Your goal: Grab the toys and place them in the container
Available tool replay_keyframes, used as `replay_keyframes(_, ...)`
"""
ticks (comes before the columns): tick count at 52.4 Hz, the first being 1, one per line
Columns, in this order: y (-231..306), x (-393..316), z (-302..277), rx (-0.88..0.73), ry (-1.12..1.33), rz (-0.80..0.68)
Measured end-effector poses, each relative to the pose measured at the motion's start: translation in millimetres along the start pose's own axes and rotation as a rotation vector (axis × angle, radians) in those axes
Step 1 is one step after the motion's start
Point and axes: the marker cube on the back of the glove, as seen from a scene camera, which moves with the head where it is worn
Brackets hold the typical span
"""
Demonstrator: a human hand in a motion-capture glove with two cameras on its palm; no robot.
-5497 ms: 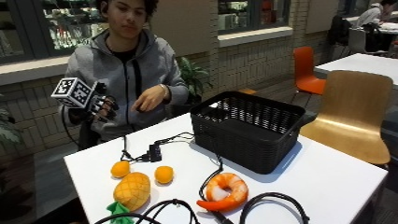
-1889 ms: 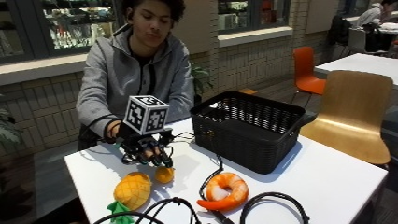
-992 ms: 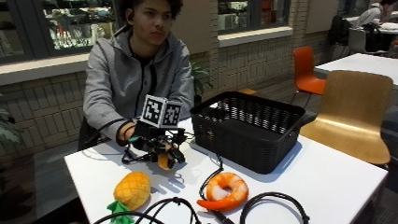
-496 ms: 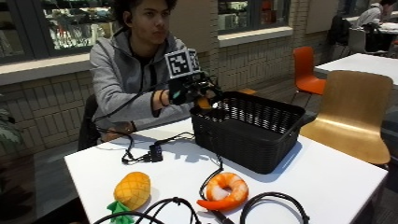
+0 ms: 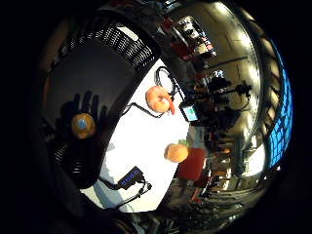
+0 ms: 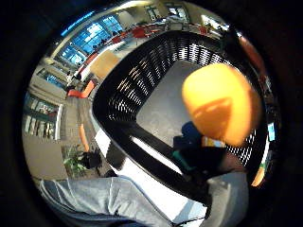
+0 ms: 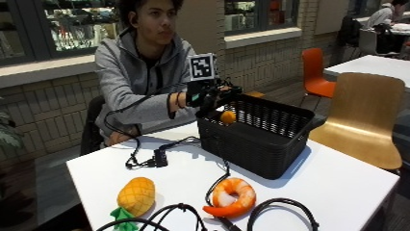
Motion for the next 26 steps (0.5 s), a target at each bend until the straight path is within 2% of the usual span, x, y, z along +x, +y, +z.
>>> replay_keyframes(2, 1.5, 0.9, 0.1, -0.001, 0.0, 0.026)
replay_keyframes(6, 1.1, 8.6, 1.9, 0.001, 0.004, 0.239)
replay_keyframes(12, 21.4, 27.1, 0.4, 0.017, -0.017, 0.331)
replay_keyframes(16, 53.2, 59.1, 0.4, 0.031, -0.011, 0.43)
replay_keyframes(22, 127.6, 142.7, 14.2, -0.034, -0.167, 0.807)
replay_keyframes(26, 174.9, 204.5, 27.9, -0.112, -0.288, 0.949)
